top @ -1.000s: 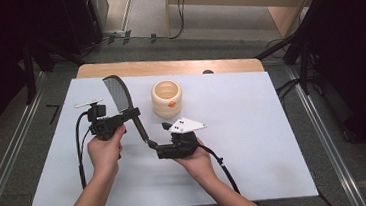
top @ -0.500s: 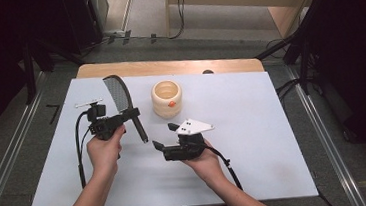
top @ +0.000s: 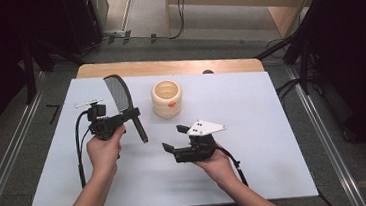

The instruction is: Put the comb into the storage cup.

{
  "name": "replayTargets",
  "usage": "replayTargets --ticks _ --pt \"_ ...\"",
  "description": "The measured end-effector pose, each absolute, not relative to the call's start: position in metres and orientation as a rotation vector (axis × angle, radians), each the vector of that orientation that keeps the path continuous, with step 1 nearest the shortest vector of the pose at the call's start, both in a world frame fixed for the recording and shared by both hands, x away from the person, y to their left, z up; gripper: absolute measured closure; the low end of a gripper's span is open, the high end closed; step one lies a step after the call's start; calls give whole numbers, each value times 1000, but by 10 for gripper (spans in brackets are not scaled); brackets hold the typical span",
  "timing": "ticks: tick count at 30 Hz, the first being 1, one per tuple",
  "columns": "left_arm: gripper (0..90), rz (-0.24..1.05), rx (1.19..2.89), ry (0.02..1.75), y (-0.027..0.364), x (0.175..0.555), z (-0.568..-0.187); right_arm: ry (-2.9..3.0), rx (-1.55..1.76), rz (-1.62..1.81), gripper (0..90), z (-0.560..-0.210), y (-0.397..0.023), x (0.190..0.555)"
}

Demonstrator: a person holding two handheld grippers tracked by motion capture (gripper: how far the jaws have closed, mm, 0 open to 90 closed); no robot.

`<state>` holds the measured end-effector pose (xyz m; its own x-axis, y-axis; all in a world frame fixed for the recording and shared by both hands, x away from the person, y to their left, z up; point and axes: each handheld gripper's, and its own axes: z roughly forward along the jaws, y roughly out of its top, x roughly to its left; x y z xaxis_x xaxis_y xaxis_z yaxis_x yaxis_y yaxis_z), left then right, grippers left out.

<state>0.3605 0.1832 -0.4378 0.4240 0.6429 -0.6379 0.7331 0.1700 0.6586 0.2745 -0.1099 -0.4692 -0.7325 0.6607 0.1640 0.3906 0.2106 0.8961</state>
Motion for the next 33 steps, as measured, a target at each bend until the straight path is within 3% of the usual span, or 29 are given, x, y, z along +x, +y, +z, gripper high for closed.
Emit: replayTargets --ticks 33 --pt "729 -66 1568 1208 182 361 -435 2205 1099 1457 198 -480 -189 255"
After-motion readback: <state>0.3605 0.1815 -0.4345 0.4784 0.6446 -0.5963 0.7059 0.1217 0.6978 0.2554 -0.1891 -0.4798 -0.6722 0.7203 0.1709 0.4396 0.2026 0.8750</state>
